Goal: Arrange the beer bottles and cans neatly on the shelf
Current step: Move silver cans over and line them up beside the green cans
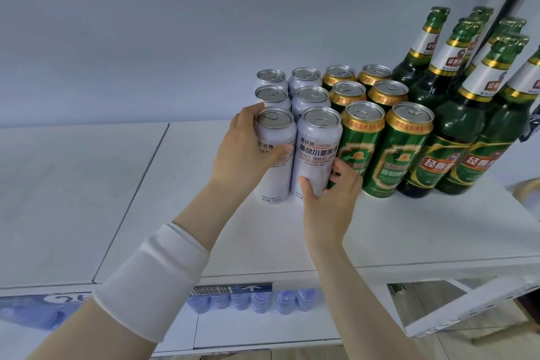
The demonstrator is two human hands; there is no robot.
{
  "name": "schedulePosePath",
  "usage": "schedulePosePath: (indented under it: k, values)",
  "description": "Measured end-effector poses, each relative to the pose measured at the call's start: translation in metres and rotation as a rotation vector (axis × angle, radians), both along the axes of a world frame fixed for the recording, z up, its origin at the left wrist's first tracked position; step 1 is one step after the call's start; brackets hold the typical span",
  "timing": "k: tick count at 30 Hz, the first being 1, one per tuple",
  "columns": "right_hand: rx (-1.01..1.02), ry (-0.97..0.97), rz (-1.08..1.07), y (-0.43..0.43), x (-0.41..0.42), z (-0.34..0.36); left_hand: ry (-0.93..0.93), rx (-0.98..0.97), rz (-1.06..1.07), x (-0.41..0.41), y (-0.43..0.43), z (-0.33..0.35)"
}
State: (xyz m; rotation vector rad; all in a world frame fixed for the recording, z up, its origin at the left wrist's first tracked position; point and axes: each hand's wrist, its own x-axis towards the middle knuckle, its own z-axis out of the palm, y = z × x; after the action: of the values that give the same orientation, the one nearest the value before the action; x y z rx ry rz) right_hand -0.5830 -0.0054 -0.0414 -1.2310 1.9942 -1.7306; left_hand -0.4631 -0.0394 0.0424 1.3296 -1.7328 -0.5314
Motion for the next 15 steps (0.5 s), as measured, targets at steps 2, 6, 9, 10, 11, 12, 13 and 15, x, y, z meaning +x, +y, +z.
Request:
schedulePosePath:
  k: [2,6,9,10,11,12,13,15]
  values:
    - [0.007,0.018,0.015,0.002,-0.002,0.001,0.064,0.02,0.042,0.001,0.004,-0.004]
    - [-0.042,0.103,0.028,0.005,-0.007,0.005,0.525,0.119,0.048,-0.006,-0.007,-0.008]
    - [-0.065,0.159,0.032,0.004,-0.009,0.006,0.795,0.282,-0.041,-0.018,-0.027,-0.014]
    - [-0.066,0.165,0.036,0.003,-0.01,0.005,0.835,0.307,-0.062,-0.02,-0.031,-0.017]
    - [-0.066,0.165,0.041,0.001,-0.01,0.005,0.868,0.315,-0.076,-0.022,-0.034,-0.021]
    - [-0.067,0.162,0.043,0.0,-0.01,0.004,0.894,0.314,-0.08,-0.022,-0.036,-0.024]
    - [-0.07,0.159,0.045,-0.001,-0.01,0.003,0.912,0.315,-0.081,-0.022,-0.037,-0.026]
    - [-0.08,0.154,0.05,-0.002,-0.01,0.001,0.919,0.323,-0.101,-0.022,-0.037,-0.027]
